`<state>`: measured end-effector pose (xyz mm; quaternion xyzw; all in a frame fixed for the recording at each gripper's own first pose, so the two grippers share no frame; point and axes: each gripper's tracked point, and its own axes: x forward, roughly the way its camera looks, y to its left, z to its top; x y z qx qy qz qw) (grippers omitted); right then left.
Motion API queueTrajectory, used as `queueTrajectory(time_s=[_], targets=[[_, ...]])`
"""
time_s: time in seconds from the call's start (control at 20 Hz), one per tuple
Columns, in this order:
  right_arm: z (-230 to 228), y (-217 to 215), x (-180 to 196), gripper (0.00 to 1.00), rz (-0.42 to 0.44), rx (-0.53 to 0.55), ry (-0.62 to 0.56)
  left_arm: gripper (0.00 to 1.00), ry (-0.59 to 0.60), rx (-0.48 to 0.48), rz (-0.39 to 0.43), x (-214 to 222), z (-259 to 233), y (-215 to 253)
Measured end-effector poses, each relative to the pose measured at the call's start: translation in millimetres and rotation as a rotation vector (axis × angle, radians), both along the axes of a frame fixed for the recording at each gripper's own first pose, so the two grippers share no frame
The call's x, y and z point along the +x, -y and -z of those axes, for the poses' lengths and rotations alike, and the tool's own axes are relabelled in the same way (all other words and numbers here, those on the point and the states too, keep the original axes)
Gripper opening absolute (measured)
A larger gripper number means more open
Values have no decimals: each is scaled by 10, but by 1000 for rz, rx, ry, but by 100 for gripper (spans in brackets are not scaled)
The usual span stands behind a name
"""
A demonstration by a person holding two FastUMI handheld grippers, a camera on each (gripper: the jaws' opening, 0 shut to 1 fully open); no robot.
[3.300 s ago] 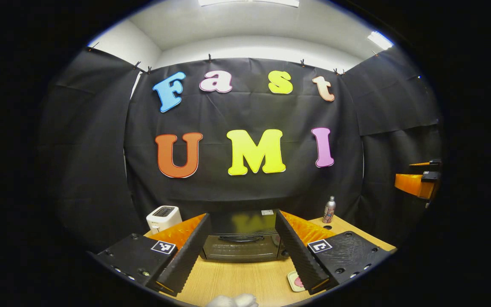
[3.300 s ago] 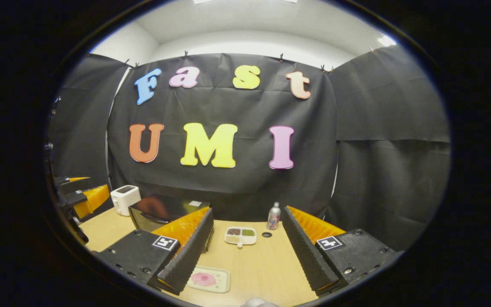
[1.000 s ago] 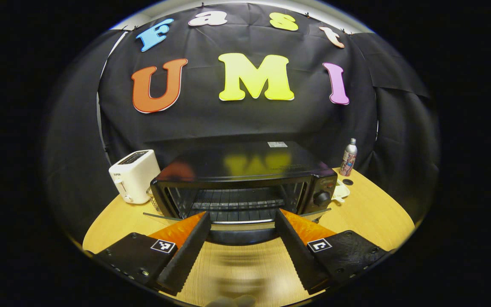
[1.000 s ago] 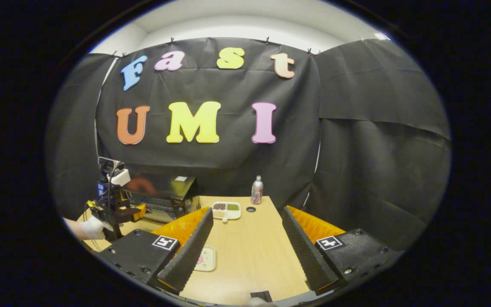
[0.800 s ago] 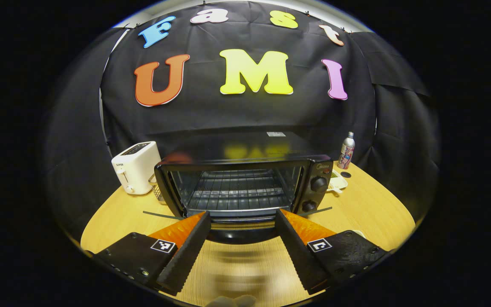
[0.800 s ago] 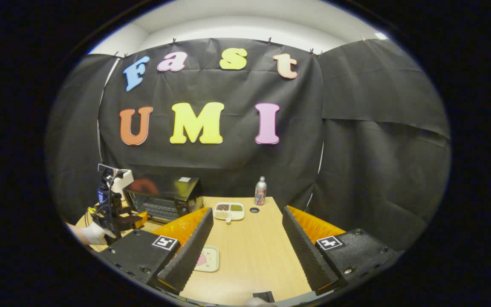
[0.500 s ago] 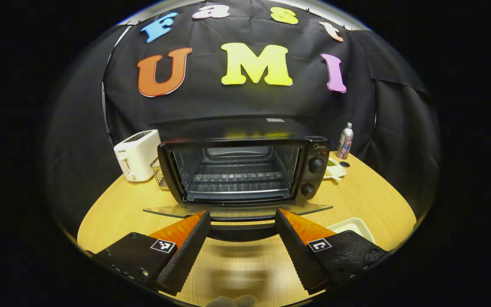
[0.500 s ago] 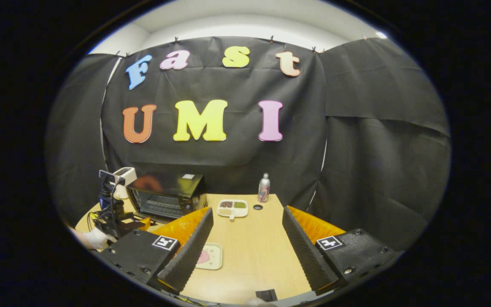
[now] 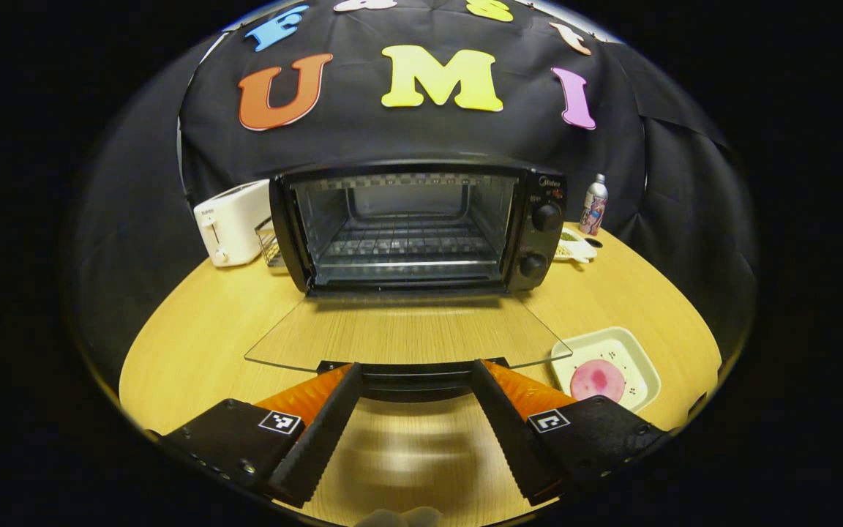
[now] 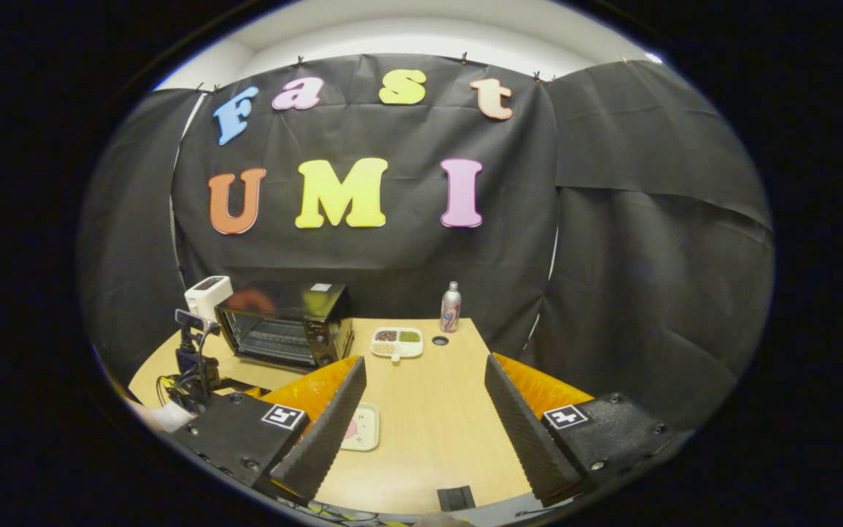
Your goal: Open the electric oven with the left hand, put the food in, and close the electric oven.
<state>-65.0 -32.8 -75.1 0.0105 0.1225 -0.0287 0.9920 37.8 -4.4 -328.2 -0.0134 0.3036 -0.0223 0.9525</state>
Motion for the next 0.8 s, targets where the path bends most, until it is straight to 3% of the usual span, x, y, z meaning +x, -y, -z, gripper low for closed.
queueTrajectory(time_s=[0.25,0.3,0.8], targets=[[83,37,-66,100,12,-4,-23,97,-102,-20,-15,-74,323,-13],[92,39,-77,100,15,-3,-25,100,-92,-13,-11,-62,299,-11],[400,-64,-11,100,-17,17,-72,97,-28,-19,-31,-278,-13,-155]])
